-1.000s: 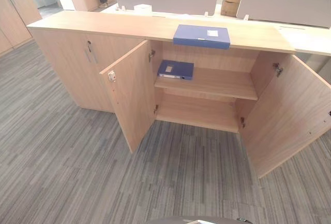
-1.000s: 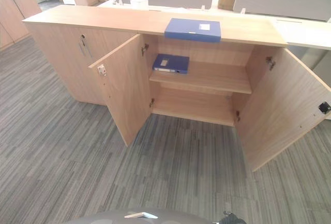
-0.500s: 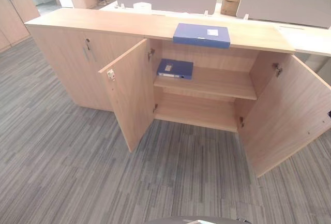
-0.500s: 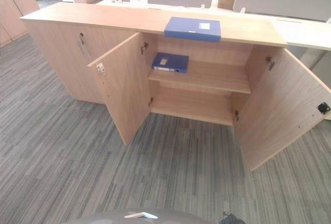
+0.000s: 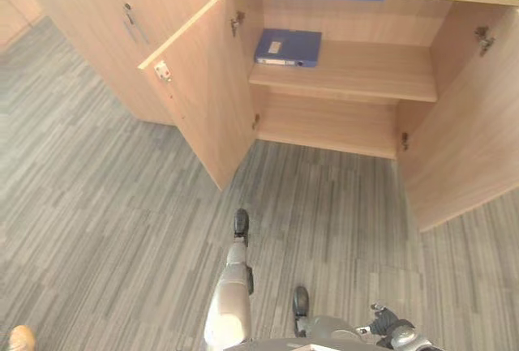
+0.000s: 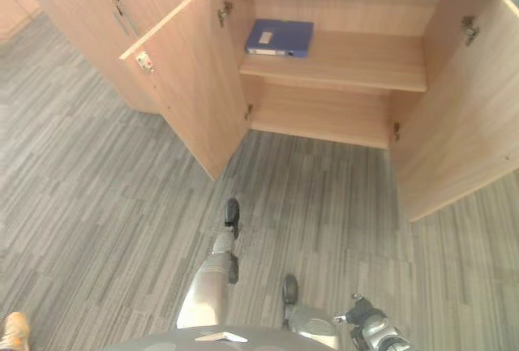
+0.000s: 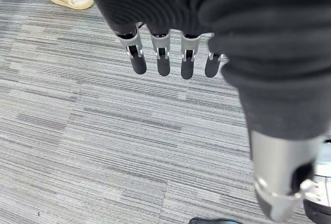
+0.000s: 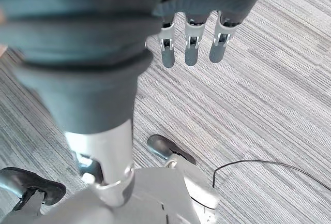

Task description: Put the empty folder in the office cabinet

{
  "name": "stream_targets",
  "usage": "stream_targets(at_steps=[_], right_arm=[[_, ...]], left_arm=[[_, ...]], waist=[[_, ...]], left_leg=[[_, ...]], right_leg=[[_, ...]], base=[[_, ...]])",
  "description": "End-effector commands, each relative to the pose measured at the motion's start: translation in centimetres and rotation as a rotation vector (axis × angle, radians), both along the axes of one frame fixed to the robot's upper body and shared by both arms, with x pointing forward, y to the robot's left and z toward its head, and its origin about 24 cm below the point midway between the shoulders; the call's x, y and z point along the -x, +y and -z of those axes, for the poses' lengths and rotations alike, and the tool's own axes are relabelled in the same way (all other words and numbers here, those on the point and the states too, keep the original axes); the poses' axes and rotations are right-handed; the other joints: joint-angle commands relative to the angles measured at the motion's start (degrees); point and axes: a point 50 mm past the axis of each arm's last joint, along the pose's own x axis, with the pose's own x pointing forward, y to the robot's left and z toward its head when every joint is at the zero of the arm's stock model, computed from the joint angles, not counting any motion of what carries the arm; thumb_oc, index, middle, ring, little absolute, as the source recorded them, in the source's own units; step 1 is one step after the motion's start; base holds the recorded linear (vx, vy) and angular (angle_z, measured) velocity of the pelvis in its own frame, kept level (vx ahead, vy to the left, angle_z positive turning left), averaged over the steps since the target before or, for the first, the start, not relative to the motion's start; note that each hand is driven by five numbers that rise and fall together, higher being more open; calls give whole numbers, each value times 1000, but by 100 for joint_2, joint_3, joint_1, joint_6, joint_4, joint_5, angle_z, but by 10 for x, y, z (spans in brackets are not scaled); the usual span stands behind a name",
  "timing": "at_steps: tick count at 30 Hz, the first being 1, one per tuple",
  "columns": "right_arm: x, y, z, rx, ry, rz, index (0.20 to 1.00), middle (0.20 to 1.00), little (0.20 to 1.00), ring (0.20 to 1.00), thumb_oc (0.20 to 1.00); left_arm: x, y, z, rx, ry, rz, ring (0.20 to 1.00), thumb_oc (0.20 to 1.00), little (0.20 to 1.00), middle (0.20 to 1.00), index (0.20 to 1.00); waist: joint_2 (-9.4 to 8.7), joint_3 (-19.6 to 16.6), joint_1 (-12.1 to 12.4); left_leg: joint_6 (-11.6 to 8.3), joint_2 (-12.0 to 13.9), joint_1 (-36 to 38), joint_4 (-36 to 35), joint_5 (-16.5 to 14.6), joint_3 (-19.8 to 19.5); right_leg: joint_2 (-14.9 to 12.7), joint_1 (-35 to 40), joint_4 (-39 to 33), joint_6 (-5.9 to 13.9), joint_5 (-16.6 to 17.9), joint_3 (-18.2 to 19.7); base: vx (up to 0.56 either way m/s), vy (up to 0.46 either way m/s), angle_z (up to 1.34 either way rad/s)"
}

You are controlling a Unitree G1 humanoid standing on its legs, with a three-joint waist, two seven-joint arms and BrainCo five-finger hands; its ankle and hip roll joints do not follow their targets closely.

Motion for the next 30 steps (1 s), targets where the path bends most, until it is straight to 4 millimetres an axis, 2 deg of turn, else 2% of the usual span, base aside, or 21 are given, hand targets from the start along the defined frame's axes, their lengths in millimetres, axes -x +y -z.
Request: stream_targets(at_steps=[1, 3, 5, 8, 9, 10, 12, 13, 15, 17, 18, 19, 20, 21, 22, 23, 25, 26, 27, 28, 30], right_arm=[[15, -10, 0, 5, -8, 49, 1000, 1000, 1000, 1000, 1000], [22, -8, 2, 10, 7, 30, 1000, 1000, 1000, 1000, 1000], [22, -8, 2, 10, 7, 30, 1000, 1000, 1000, 1000, 1000], [20, -6, 1, 6, 2, 2, 1000, 1000, 1000, 1000, 1000], [17, -5, 1, 0, -3, -9, 1000, 1000, 1000, 1000, 1000], [0, 5, -2, -25, -42, -56, 1000, 1000, 1000, 1000, 1000], [0, 5, -2, -25, -42, -56, 1000, 1000, 1000, 1000, 1000], [-15, 13, -5, -45, -80, -93, 1000, 1000, 1000, 1000, 1000], [-29, 21, -8, -64, -117, -113, 1000, 1000, 1000, 1000, 1000], [-46, 32, -13, -74, -161, -181, 1000, 1000, 1000, 1000, 1000], [-52, 38, -15, -72, -175, -240, 1000, 1000, 1000, 1000, 1000], [-52, 38, -15, -72, -175, -240, 1000, 1000, 1000, 1000, 1000], [-55, 42, -17, -58, -191, -307, 1000, 1000, 1000, 1000, 1000], [-59, 44, -19, -51, -207, -347, 1000, 1000, 1000, 1000, 1000], [-60, 45, -20, -40, -209, -386, 1000, 1000, 1000, 1000, 1000], [-60, 44, -20, -39, -206, -388, 1000, 1000, 1000, 1000, 1000], [-56, 44, -18, -35, -181, -386, 1000, 1000, 1000, 1000, 1000], [-56, 44, -18, -35, -181, -386, 1000, 1000, 1000, 1000, 1000], [-52, 44, -15, -34, -156, -387, 1000, 1000, 1000, 1000, 1000], [-51, 44, -15, -34, -156, -387, 1000, 1000, 1000, 1000, 1000], [-53, 42, -17, -34, -176, -371, 1000, 1000, 1000, 1000, 1000]], left_arm=[[19, 22, -3, -70, 19, -13, 1000, 1000, 1000, 1000, 1000], [28, 26, -3, -89, 38, -29, 1000, 1000, 1000, 1000, 1000], [28, 26, -3, -89, 38, -29, 1000, 1000, 1000, 1000, 1000], [23, 34, -5, -107, 25, -38, 1000, 1000, 1000, 1000, 1000], [22, 38, -6, -115, 22, -42, 1000, 1000, 1000, 1000, 1000], [15, 46, -8, -137, 13, -34, 1000, 1000, 1000, 1000, 1000], [15, 46, -8, -137, 12, -34, 1000, 1000, 1000, 1000, 1000], [12, 49, -9, -148, 8, -18, 1000, 1000, 1000, 1000, 1000], [6, 48, -9, -151, -4, 9, 1000, 1000, 1000, 1000, 1000], [-5, 48, -10, -153, -30, 43, 1000, 1000, 1000, 1000, 1000], [-10, 48, -10, -154, -42, 51, 1000, 1000, 1000, 1000, 1000], [-10, 48, -10, -154, -42, 51, 1000, 1000, 1000, 1000, 1000], [-15, 49, -11, -156, -56, 66, 1000, 1000, 1000, 1000, 1000], [-21, 50, -12, -158, -71, 77, 1000, 1000, 1000, 1000, 1000], [-32, 50, -14, -163, -99, 96, 1000, 1000, 1000, 1000, 1000], [-37, 49, -14, -160, -110, 106, 1000, 1000, 1000, 1000, 1000], [-46, 47, -15, -165, -134, 120, 1000, 1000, 1000, 1000, 1000], [-46, 47, -15, -165, -134, 120, 1000, 1000, 1000, 1000, 1000], [-46, 48, -15, -173, -134, 129, 1000, 1000, 1000, 1000, 1000], [-46, 48, -15, -173, -134, 129, 1000, 1000, 1000, 1000, 1000], [-42, 52, -16, -187, -134, 128, 1000, 1000, 1000, 1000, 1000]], waist=[[-38, -683, -54], [19, -966, 53], [7, -969, 57], [-59, -1134, 116], [-119, -1179, 135], [-274, -1300, 147], [-284, -1304, 147], [-392, -1324, 153], [-402, -1319, 173], [-319, -1260, 148], [-226, -1215, 88], [-226, -1215, 88], [-174, -1183, 22], [-140, -1147, -75], [-126, -1080, -263], [-139, -1077, -310], [-220, -1008, -463], [-220, -1008, -463], [-256, -995, -514], [-250, -981, -517], [-339, -987, -564]], left_leg=[[520, 20, 237, 25, 382, 572], [414, 151, 362, 22, 580, 436], [414, 144, 366, 23, 575, 446], [413, 175, 450, 195, 716, 492], [453, 131, 448, 344, 658, 505], [601, -48, 351, 834, 390, 453], [605, -56, 341, 847, 378, 457], [729, -239, 390, 940, 162, 523], [850, -345, 488, 945, -60, 621], [980, -399, 701, 891, -253, 773], [1033, -374, 888, 824, -322, 801], [1033, -374, 888, 824, -322, 801], [1054, -385, 1115, 729, -406, 847], [1038, -403, 1322, 647, -485, 843], [960, -393, 1723, 517, -691, 852], [906, -354, 1774, 515, -743, 848], [772, -289, 2018, 488, -890, 761], [772, -289, 2018, 488, -890, 761], [636, -186, 2205, 424, -963, 717], [632, -179, 2229, 418, -969, 714], [436, -8, 2527, 325, -1027, 671]], right_leg=[[-172, 1012, 178, 853, -915, 290], [-253, 1264, 123, 901, -1084, 620], [-264, 1265, 125, 902, -1090, 623], [-504, 1444, 148, 1052, -1221, 746], [-644, 1470, 171, 1125, -1236, 765], [-945, 1352, 481, 1329, -964, 751], [-955, 1346, 482, 1332, -969, 750], [-1099, 1126, 938, 1473, -463, 739], [-1127, 812, 1476, 1630, 193, 722], [-1241, 401, 2179, 1732, 829, 400], [-1329, 77, 2582, 1677, 946, 67], [-1329, 77, 2582, 1677, 946, 67], [-1465, -168, 2751, 1646, 953, -304], [-1571, -335, 2663, 1585, 766, -640], [-1626, -696, 2094, 1487, 166, -1143], [-1686, -814, 1620, 1517, 125, -1262], [-1928, -1045, 769, 1665, 453, -1316], [-1928, -1045, 769, 1665, 453, -1316], [-2116, -1167, 242, 1841, 771, -1334], [-2106, -1125, 208, 1842, 785, -1347], [-2300, -1246, 16, 2010, 1109, -1239]], base=[[381, 192, -75], [460, 248, -85], [202, 113, -50], [405, 235, -67], [475, 252, -61], [475, 252, -61], [260, 144, -17], [239, 172, 7], [232, 199, -16], [177, 202, -23], [122, 147, -8], [150, 149, -17], [174, 113, -25], [376, 105, -32], [339, -29, -22], [345, -146, -22], [197, -200, -4], [233, -233, 38], [154, -142, 48], [303, -332, 57], [246, -321, 29]])
